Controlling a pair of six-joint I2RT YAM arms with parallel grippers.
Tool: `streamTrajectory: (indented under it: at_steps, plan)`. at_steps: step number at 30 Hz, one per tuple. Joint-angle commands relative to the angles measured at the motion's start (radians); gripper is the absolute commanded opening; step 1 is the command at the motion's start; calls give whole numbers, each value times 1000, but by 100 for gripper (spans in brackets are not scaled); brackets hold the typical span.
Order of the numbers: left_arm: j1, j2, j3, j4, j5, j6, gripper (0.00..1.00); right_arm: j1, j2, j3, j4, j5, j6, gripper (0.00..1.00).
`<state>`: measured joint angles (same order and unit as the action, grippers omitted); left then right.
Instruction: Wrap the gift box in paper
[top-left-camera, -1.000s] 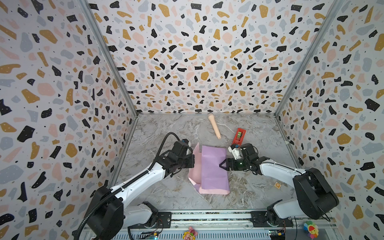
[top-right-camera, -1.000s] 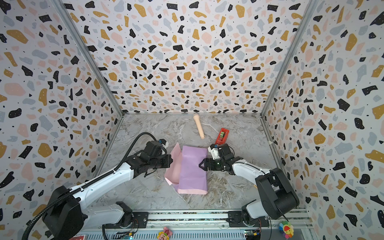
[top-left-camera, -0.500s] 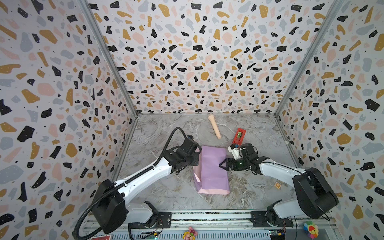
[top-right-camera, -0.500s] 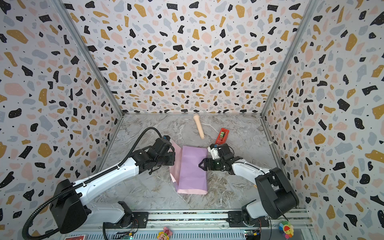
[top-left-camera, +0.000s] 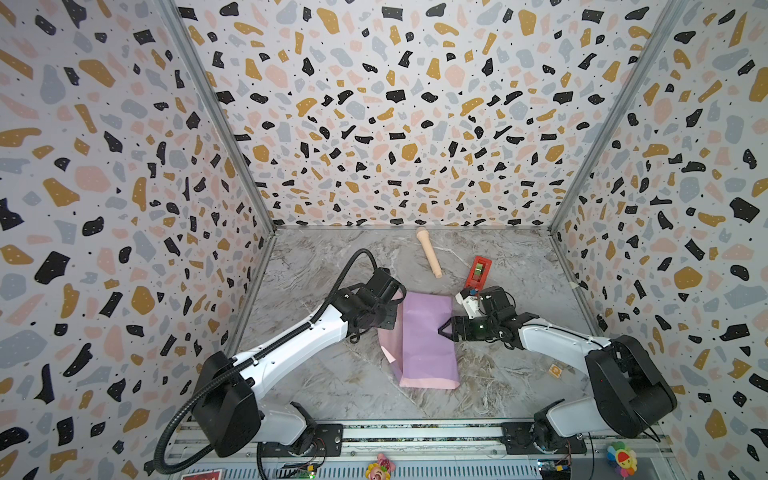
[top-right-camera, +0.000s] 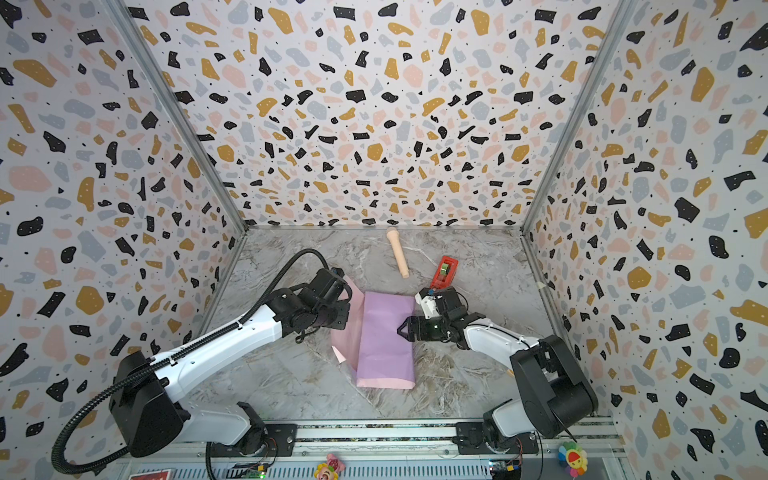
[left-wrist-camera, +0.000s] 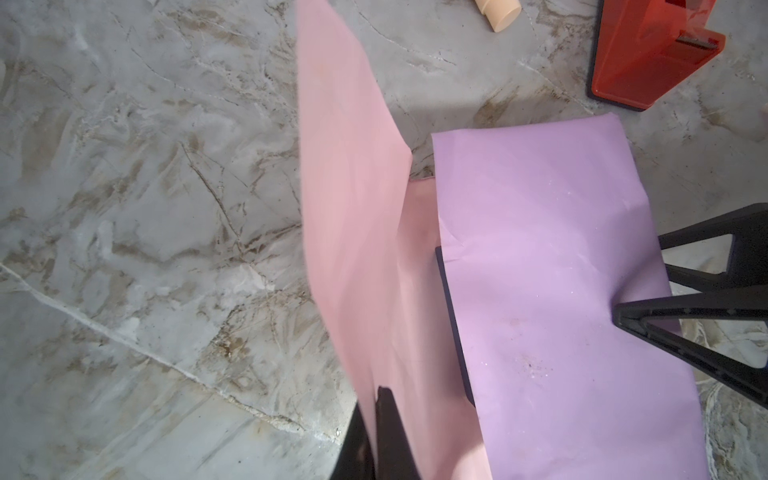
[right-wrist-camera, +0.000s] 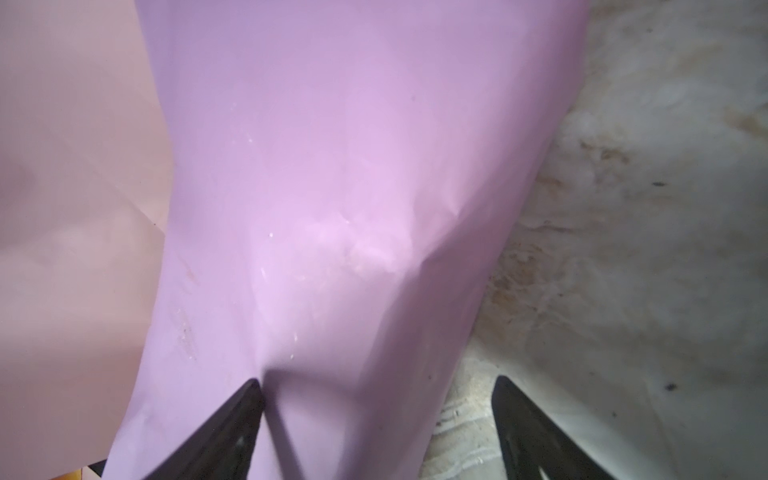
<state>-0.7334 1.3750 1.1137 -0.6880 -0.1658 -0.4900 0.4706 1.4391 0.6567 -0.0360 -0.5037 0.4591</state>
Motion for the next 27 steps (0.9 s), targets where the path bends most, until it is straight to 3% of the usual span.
streamTrajectory:
  at_steps: [1,22,27]
  plan:
    - [-22,-1,41,-22,15,0,0,23,44,-31,-119,86,-24,86]
    - [-170,119,94,-38,-36,-59,0,31,58,-29,-110,79,-25,86]
    - [-181,142,113,-76,-94,-55,0,34,58,-29,-107,79,-23,86]
